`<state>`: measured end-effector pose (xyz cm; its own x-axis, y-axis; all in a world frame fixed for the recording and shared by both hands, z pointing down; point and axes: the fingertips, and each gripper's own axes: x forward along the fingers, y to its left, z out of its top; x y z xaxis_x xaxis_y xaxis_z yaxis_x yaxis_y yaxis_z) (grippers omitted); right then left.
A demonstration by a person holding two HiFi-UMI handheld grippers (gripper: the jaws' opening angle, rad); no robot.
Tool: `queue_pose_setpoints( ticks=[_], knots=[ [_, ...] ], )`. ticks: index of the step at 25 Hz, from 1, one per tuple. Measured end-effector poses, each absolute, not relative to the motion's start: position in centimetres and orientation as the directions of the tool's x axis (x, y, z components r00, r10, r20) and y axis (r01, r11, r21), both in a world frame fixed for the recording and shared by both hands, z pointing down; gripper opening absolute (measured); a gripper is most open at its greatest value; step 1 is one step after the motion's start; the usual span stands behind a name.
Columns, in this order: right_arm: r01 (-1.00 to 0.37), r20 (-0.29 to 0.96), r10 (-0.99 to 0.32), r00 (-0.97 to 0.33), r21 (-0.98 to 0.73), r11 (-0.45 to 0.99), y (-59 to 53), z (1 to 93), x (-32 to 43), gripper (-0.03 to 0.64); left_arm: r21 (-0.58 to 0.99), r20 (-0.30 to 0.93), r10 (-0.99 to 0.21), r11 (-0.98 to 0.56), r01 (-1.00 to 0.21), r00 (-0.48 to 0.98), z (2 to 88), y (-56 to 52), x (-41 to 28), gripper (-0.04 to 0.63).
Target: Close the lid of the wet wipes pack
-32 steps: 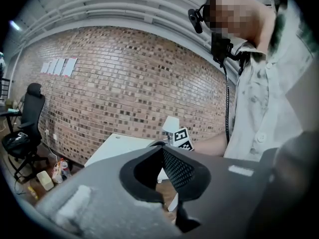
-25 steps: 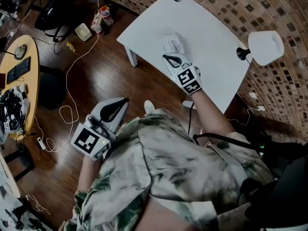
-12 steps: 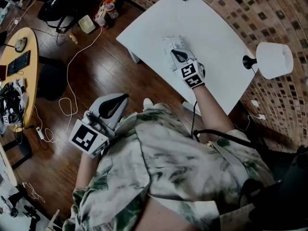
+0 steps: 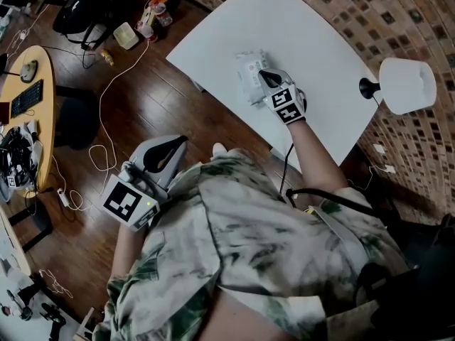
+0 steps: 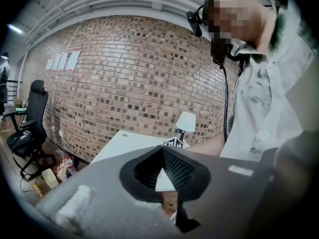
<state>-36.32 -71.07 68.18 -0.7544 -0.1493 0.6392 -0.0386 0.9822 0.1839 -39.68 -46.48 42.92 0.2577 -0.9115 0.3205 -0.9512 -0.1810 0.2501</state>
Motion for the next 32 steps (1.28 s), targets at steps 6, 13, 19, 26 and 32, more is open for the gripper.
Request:
queue_pose_setpoints(
  ticks=[6, 13, 19, 26, 32],
  knots=[
    [-0.049, 0.642, -0.140, -0.754, 0.157, 0.986, -71.5, 68.6, -35.9, 0.006, 0.246, 0.321, -0.910, -0.188, -0.951, 0.263, 42.8, -47.1, -39.5, 0.000],
    [-0.043, 0.637, -0.127, -0.760, 0.145, 0.988, -71.7, 69.1, -36.0, 0.006, 0.249, 0.323, -0.907, -0.193, -0.949, 0.270, 43.0, -47.2, -39.5, 0.000],
    [-0.061, 0.636, -0.132, -0.761, 0.133, 0.989, -71.8, 68.9, -35.9, 0.006, 0.243, 0.316, -0.913, -0.186, -0.952, 0.259, 42.8, -46.2, -39.7, 0.000],
    [-0.116, 0.585, -0.191, -0.788, 0.164, 0.980, -71.0, 65.3, -35.4, 0.006, 0.246, 0.304, -0.918, -0.182, -0.952, 0.254, 42.4, -43.8, -39.9, 0.000],
    [-0.126, 0.522, -0.211, -0.826, 0.194, 0.973, -66.4, 60.0, -34.6, 0.008, 0.235, 0.281, -0.919, -0.212, -0.948, 0.276, 41.9, -40.6, -39.4, 0.000]
  ],
)
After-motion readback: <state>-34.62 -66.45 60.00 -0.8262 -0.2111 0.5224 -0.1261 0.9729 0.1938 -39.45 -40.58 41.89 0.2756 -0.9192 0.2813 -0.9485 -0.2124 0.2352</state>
